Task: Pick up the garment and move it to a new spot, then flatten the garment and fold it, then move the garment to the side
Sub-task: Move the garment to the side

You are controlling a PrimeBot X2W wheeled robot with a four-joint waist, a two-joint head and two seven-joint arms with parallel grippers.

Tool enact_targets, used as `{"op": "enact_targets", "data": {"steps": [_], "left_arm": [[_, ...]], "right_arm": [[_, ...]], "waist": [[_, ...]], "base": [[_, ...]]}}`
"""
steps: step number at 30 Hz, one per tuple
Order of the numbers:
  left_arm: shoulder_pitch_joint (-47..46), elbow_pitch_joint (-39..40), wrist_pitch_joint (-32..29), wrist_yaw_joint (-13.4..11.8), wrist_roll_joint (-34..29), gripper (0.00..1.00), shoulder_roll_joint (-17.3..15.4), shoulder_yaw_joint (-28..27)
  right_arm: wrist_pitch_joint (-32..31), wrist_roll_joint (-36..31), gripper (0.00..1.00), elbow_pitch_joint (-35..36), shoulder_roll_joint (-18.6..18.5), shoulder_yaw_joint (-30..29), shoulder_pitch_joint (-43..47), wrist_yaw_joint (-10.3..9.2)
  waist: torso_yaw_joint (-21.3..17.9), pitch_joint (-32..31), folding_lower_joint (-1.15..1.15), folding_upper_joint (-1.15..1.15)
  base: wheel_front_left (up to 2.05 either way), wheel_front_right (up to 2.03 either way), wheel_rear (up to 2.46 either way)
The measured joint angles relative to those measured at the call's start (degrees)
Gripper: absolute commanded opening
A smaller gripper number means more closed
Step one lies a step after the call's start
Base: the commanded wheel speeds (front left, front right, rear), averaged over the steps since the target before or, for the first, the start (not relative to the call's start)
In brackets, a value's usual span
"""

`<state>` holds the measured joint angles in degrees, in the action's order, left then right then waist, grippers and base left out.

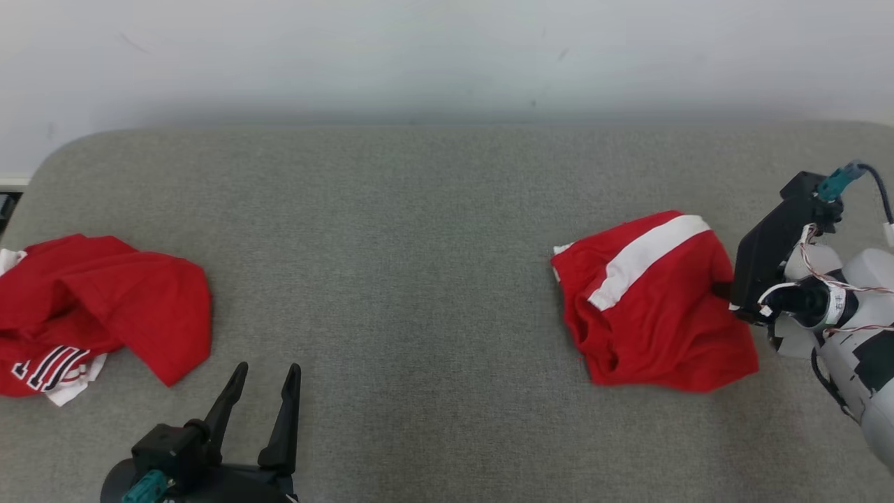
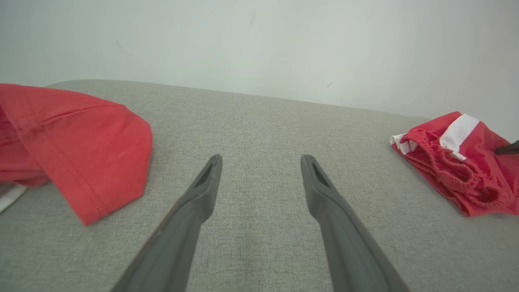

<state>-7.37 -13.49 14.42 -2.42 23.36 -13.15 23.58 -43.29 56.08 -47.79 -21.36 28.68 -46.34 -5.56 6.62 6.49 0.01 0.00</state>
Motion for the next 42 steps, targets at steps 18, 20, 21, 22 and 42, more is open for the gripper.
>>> {"op": "enact_targets", "data": {"steps": [18,20,21,22,42], "left_arm": [[-1.3,3.2,0.0,1.4,-0.5,1.0,-1.9,-0.3],[-1.3,3.4,0.0,1.5,-0.6,1.0,-2.0,-0.3],[-1.4,3.5,0.0,1.5,-0.6,1.0,-2.2,-0.3],[-1.5,3.7,0.0,1.5,-0.6,1.0,-2.3,-0.3],[-2.4,4.2,-0.3,1.9,-0.6,1.0,-3.3,-0.6]], "right_arm": [[2.8,-4.2,0.0,-2.0,-4.8,0.3,-7.0,-0.08],[3.2,-4.4,0.0,-2.1,-5.3,0.3,-7.7,-0.08],[3.5,-4.4,0.0,-2.2,-5.6,0.3,-8.0,-0.09],[3.5,-4.5,0.0,-2.2,-5.7,0.3,-8.3,-0.25],[6.0,-7.4,0.0,-4.0,-8.1,0.9,-12.3,-0.47]], "waist": [[-4.7,5.7,0.0,0.0],[-5.0,6.3,0.0,0.0],[-5.1,6.6,0.0,0.0],[-5.3,6.9,0.0,0.0],[-8.3,9.0,-0.01,0.0]], "base": [[0.0,0.0,0.0],[0.0,0.0,0.0],[0.0,0.0,0.0],[0.0,0.0,0.0],[0.0,0.0,0.0]]}}
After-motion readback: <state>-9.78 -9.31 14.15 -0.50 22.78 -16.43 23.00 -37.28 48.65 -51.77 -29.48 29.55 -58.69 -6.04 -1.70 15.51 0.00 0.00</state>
